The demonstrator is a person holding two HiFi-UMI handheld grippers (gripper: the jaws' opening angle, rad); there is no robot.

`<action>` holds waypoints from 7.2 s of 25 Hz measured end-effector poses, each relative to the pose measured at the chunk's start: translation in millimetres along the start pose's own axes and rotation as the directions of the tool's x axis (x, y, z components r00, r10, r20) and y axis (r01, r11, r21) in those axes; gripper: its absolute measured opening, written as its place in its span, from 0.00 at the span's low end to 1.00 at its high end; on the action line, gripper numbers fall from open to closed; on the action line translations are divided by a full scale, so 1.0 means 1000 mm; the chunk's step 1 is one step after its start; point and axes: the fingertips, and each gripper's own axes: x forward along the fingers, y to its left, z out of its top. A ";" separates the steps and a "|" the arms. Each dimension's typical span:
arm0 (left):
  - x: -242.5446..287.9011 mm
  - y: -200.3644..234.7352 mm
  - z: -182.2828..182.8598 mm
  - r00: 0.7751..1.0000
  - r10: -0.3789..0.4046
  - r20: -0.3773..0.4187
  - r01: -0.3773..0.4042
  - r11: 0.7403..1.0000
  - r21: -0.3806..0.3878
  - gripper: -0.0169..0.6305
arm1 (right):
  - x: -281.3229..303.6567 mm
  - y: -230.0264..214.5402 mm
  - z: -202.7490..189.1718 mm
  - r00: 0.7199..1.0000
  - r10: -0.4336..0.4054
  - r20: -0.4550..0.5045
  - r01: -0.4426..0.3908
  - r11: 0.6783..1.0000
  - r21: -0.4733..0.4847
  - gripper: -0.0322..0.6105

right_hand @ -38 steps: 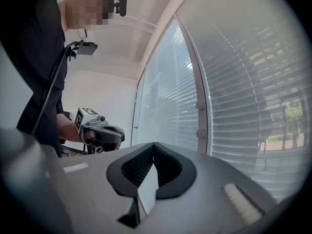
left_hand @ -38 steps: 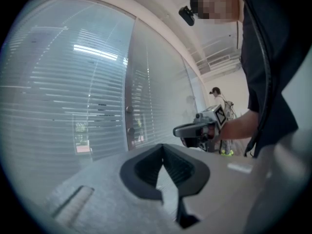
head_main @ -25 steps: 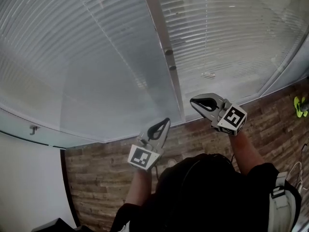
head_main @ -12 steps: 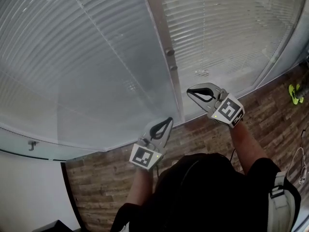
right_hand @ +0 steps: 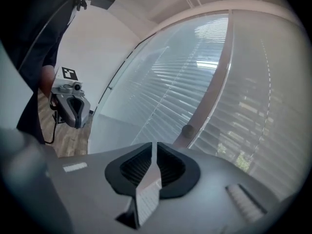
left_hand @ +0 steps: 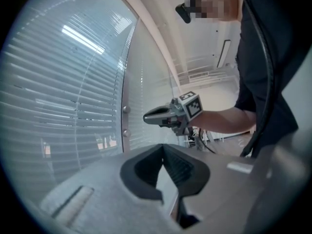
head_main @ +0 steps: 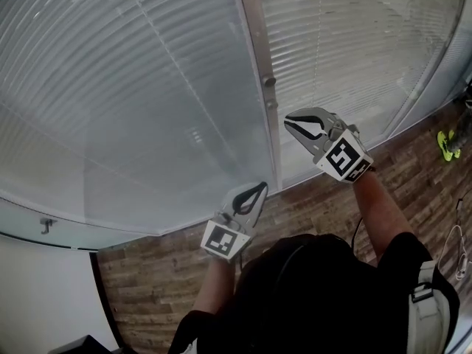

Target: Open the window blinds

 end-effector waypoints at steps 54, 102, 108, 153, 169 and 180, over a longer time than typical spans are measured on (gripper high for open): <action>-0.026 0.005 -0.007 0.998 0.052 0.020 -0.052 0.998 -0.029 0.03 | 0.067 -0.070 0.018 0.921 -0.324 -0.218 0.183 0.851 -0.491 0.24; -0.018 -0.007 -0.016 1.000 0.015 -0.019 -0.015 1.000 -0.011 0.03 | 0.059 -0.092 0.011 0.912 -0.409 0.031 0.280 0.676 0.682 0.25; -0.014 -0.007 -0.014 1.000 0.001 -0.016 -0.001 1.000 -0.005 0.03 | 0.059 -0.092 0.011 0.914 -0.404 0.023 0.283 0.678 0.678 0.25; -0.001 -0.019 -0.015 0.999 0.035 0.004 -0.035 0.999 -0.032 0.03 | 0.069 -0.068 0.013 0.900 -0.384 -0.206 0.094 0.631 -0.770 0.25; 0.003 -0.019 -0.013 0.999 0.033 0.009 -0.033 0.999 -0.024 0.03 | 0.069 -0.068 0.015 0.910 -0.365 -0.195 0.115 0.676 -0.728 0.25; -0.008 -0.017 -0.015 0.999 0.047 0.001 -0.047 0.999 -0.015 0.03 | 0.066 -0.074 0.023 0.922 -0.360 -0.142 0.248 0.832 -0.496 0.25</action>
